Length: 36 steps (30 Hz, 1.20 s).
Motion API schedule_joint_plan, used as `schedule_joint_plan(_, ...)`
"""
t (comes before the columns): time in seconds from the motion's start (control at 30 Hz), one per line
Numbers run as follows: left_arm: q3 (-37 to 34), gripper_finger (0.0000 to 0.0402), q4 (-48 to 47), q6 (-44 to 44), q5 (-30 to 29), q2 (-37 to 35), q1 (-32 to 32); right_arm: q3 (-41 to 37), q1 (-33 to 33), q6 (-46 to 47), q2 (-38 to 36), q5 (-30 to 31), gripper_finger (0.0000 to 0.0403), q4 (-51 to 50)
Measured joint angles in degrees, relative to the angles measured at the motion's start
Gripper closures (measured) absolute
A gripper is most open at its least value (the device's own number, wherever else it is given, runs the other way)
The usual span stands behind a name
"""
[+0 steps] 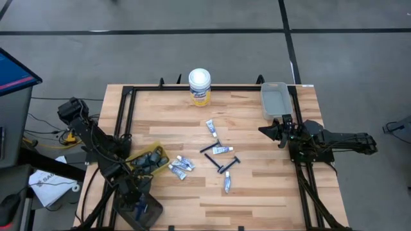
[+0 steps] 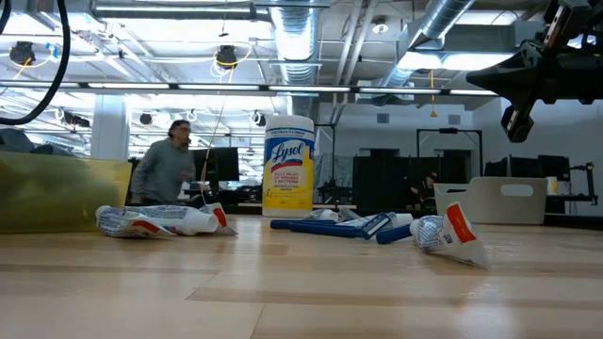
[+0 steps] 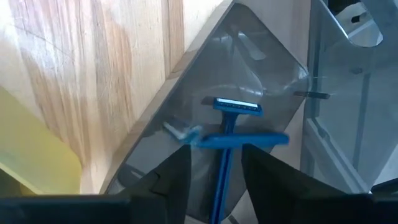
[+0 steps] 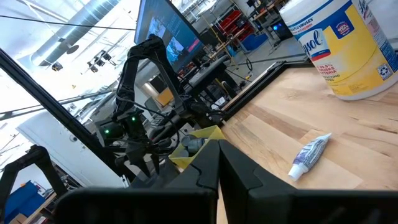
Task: Pick & Place Travel size toiletries
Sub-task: Put the dark blue razor into the black bin
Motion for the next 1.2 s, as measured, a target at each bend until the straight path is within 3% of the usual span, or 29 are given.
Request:
schedule_joint_plan(0.23,0.0,0.0225,1.2,-1.6,0.4,-0.3,0.5,0.0,0.0,0.0,0.0,0.0,0.0403,0.0)
schedule_joint_plan(0.4,0.0,0.022,3.0,-6.2,2.8,-2.4,2.3,0.0,0.0,0.0,0.0,0.0,0.0403,0.0)
schedule_joint_plan(0.6,0.0,0.0236,14.8,-8.8,1.7,-8.2,5.7,0.0,0.0,0.0,0.0,0.0,0.0403,0.0)
schedule_joint_plan(0.7,0.0,0.0248,21.7,-8.3,-3.5,-11.2,8.1,0.0,0.0,0.0,0.0,0.0,0.0403,0.0)
schedule_joint_plan(0.8,0.0,0.0259,29.7,-0.8,-14.3,-13.4,11.4,0.0,0.0,0.0,0.0,0.0,0.0403,0.0)
schedule_joint_plan(0.93,0.0,0.0269,43.7,22.8,-25.8,-14.2,17.7,0.0,0.0,0.0,0.0,0.0,0.0403,0.0)
schedule_joint_plan(1.07,0.1,0.0259,53.5,44.5,-28.7,-12.0,25.5,0.0,0.0,0.0,0.0,0.0,0.0403,0.0)
schedule_joint_plan(1.2,0.1,0.0221,56.0,49.4,-26.3,-7.0,34.3,0.0,0.0,0.0,0.0,0.0,0.0403,0.0)
